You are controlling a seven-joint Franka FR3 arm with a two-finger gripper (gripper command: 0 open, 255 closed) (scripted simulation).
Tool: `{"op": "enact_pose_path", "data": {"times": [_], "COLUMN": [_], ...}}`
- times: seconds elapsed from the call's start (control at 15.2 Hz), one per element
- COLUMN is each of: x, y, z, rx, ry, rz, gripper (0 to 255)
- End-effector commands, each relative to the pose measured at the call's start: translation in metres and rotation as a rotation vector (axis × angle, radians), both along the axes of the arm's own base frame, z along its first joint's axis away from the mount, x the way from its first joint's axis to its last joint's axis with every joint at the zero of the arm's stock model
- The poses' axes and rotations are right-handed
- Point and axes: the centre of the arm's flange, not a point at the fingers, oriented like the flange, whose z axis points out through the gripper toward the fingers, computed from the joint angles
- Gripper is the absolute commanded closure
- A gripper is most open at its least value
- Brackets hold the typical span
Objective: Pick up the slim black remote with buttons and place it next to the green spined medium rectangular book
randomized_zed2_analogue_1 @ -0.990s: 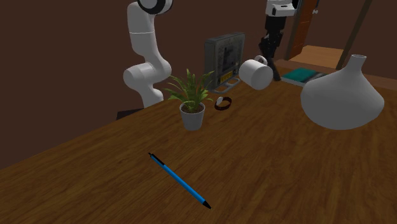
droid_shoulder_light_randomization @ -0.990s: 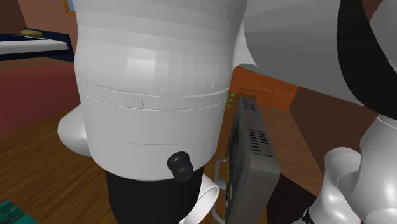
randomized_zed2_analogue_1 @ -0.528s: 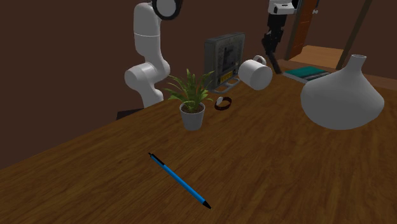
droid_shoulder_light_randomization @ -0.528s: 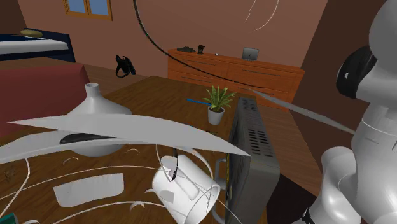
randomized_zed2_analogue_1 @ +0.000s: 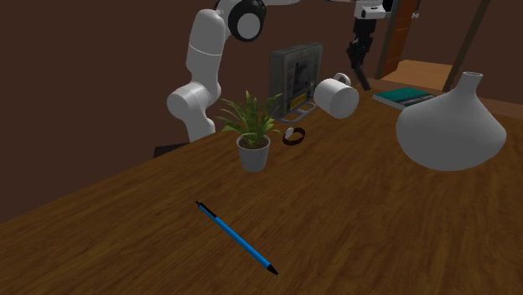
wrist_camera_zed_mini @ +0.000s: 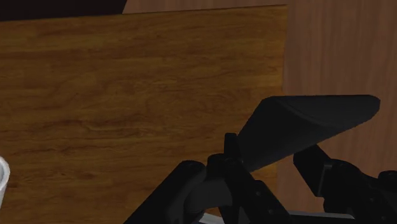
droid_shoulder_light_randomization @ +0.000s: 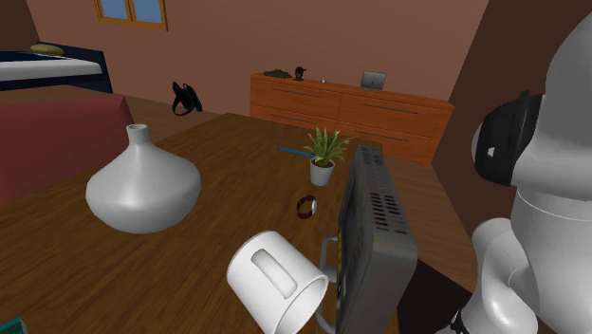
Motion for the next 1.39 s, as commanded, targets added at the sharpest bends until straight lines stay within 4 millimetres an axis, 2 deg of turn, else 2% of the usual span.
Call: {"op": "enact_pose_path", "data": {"times": [0.0, 0.86, 1.32], "x": [-0.005, -0.005, -0.005], "y": [0.004, 0.004, 0.004], "z": [-0.008, -0.077, -0.077], "rx": [-0.001, -0.001, -0.001], "ry": [-0.001, -0.001, -0.001], "rz": [-0.003, -0.003, -0.003], "gripper": [255, 255, 255]}}
